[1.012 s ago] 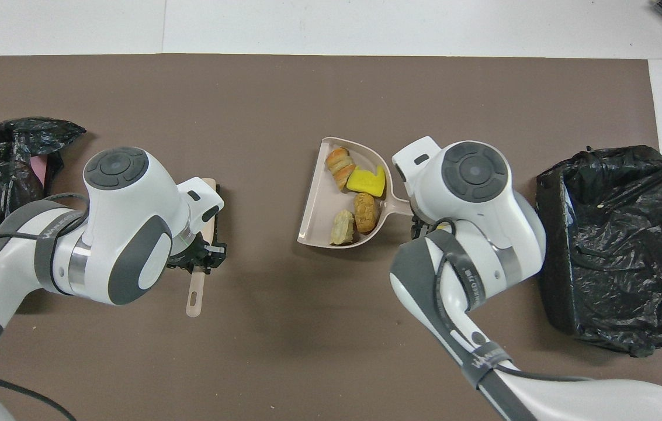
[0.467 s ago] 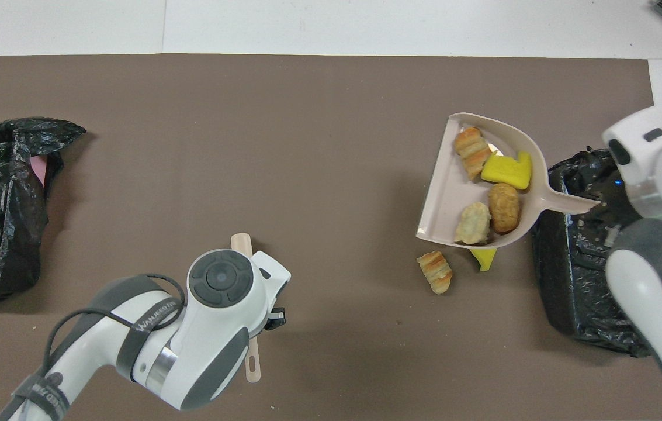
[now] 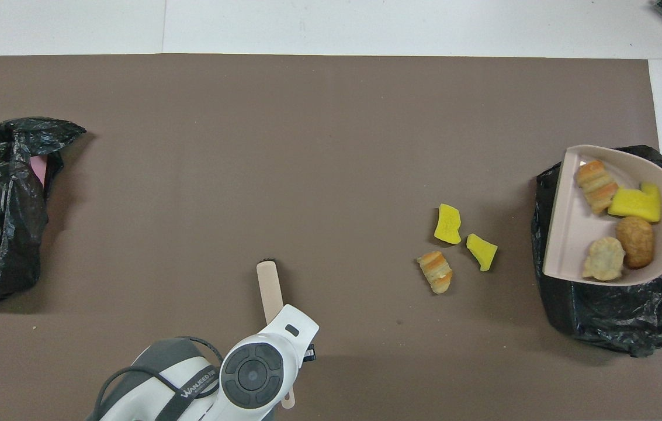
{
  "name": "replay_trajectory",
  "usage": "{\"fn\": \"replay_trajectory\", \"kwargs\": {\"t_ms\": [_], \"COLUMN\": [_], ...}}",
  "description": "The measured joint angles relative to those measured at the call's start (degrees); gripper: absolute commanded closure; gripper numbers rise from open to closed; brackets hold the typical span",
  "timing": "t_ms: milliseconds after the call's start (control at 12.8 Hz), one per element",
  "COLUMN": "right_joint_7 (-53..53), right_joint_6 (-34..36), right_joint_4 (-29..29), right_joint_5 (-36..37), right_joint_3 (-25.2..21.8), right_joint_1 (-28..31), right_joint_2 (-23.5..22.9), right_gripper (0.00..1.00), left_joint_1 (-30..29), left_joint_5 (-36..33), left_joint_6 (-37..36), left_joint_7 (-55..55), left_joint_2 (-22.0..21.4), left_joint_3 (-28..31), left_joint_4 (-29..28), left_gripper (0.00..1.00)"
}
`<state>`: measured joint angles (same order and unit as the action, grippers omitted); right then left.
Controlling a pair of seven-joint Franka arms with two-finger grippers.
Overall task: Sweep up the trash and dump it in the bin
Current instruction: 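Carry the loaded dustpan with the right gripper to the far bag, then tip the dustpan into the bag while the left gripper drops the brush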
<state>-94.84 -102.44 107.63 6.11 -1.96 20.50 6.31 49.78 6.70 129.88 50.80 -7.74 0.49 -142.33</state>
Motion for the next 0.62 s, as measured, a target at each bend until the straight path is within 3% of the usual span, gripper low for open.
{"fn": "replay_trajectory", "kwargs": {"t_ms": [312, 623], "right_joint_7": [-3.67, -3.66], "right_joint_6": [-1.46, -4.81], "right_joint_4": [0.57, 5.61], "right_joint_5": [11.99, 22.29], "right_joint_3": [0.10, 0.68], "right_joint_1": [3.21, -0.54], "right_joint_2": [0.21, 1.06], "right_gripper": [1.00, 1.00], "left_joint_1": [-1.66, -12.08], "left_joint_5": [0.03, -0.02], "left_joint_6": [-0.04, -4.68], "left_joint_7": [-0.15, -11.29], "left_joint_2": [0.27, 1.83], "left_joint_3": [1.43, 1.95], "left_joint_4": [1.61, 7.79], "left_gripper": [0.00, 0.00]}}
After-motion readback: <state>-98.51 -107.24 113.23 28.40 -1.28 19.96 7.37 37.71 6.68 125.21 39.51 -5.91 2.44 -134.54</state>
